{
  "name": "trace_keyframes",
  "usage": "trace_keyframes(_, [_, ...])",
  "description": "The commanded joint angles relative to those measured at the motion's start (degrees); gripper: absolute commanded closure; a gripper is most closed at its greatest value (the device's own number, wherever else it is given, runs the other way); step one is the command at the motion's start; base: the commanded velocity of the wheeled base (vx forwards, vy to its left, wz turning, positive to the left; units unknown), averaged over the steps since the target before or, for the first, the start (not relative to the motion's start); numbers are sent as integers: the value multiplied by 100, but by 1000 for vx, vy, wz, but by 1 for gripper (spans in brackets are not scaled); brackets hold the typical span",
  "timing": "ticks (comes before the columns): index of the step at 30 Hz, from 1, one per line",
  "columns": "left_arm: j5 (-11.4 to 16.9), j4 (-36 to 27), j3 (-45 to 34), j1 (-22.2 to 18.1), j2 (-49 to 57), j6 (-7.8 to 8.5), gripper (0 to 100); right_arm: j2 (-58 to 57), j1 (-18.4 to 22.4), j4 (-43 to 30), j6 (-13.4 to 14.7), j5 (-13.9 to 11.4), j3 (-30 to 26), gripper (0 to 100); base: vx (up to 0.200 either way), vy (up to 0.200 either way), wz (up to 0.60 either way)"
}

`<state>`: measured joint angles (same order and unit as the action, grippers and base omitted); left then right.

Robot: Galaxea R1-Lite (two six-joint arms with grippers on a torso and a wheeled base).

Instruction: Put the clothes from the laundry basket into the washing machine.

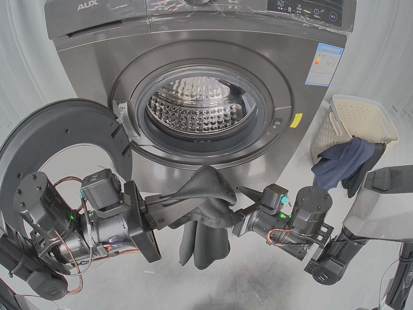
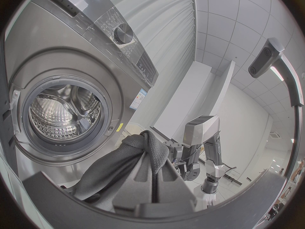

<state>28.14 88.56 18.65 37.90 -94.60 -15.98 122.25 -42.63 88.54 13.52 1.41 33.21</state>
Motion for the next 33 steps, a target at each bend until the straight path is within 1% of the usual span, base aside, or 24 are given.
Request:
trace_keyframes(1, [-1,3,-28,-2,-32,-1,100,71,-44,5,-7,-141,54,0,0,0,0])
trace_keyframes(2, [-1,3,-19,7,-32,-1,100,80,-44,5,-7,-238,125,0,0,0,0])
trace_keyframes(4, [-1,3,-28,-2,-32,-1,100,98,-44,5,-7,-317,283,0,0,0,0])
trace_keyframes(8, [-10,3,-55,-2,-41,-1,100,168,-44,5,-7,-344,494,0,0,0,0])
trace_keyframes(12, [-19,3,-90,-11,-59,-1,100,141,-52,5,-7,-344,520,0,0,0,0])
trace_keyframes(13, [-27,-6,-81,-2,-67,-1,100,124,-52,5,-7,-344,503,100,0,0,0])
trace_keyframes(19, [-98,-6,-90,-81,-120,-10,100,-113,36,5,-7,-344,283,100,0,0,0])
trace_keyframes(21, [-98,-6,-90,-230,-173,16,100,-307,71,5,-25,-344,142,100,0,0,0])
trace_keyframes(25, [-186,-6,-2,-705,-410,25,100,-869,308,5,-113,-335,-306,100,0,0,0])
trace_keyframes(26, [-194,-6,7,-740,-428,34,100,-904,326,5,-121,-335,-332,100,0,0,0])
trace_keyframes(27, [-238,-6,33,-925,-524,34,100,-1071,387,5,-157,-335,-473,100,0,0,0])
trace_keyframes(28, [-247,-6,33,-942,-542,34,100,-1115,396,5,-157,-344,-499,100,0,0,0])
trace_keyframes(30, [-309,-6,60,-1101,-683,43,100,-1291,413,-3,-165,-335,-649,100,0,0,0])
trace_keyframes(33, [-335,-6,60,-1259,-832,86,100,-1467,378,-3,-174,-317,-754,100,0,0,0])
